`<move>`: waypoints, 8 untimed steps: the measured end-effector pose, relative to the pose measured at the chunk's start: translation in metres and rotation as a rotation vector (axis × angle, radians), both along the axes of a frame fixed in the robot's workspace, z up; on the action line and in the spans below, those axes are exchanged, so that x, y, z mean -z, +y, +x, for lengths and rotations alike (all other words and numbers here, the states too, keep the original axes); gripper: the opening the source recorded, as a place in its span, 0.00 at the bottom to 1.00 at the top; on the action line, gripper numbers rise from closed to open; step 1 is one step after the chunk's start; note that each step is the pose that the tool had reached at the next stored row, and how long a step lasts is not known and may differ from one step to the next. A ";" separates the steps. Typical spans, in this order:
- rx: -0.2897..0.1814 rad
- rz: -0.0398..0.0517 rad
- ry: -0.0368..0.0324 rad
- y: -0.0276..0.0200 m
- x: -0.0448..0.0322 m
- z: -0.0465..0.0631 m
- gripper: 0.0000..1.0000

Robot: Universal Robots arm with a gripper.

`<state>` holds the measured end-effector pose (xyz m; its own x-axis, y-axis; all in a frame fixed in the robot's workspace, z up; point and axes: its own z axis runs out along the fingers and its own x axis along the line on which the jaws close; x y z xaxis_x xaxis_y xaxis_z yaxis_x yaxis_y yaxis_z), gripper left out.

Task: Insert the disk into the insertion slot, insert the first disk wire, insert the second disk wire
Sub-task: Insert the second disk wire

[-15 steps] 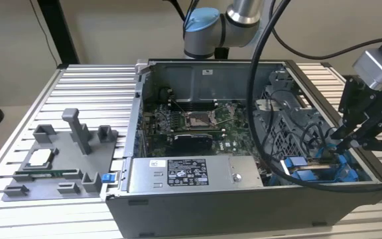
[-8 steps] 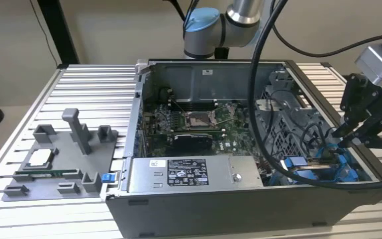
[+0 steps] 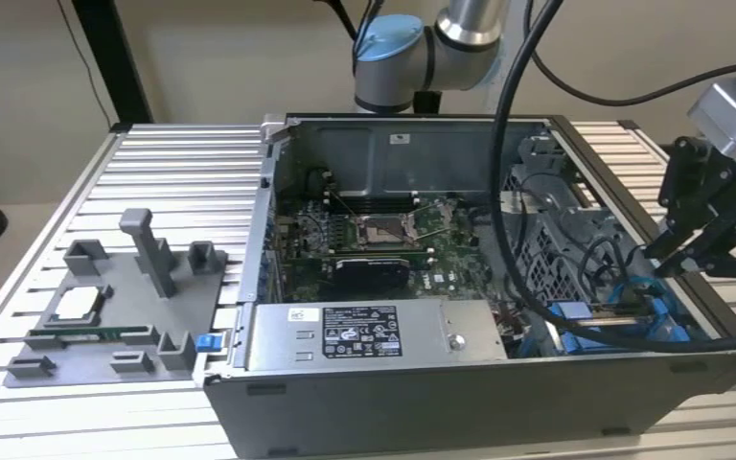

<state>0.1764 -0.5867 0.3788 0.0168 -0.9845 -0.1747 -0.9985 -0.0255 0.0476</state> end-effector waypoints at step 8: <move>-0.014 0.0037 0.0000 0.0008 0.0011 0.016 1.00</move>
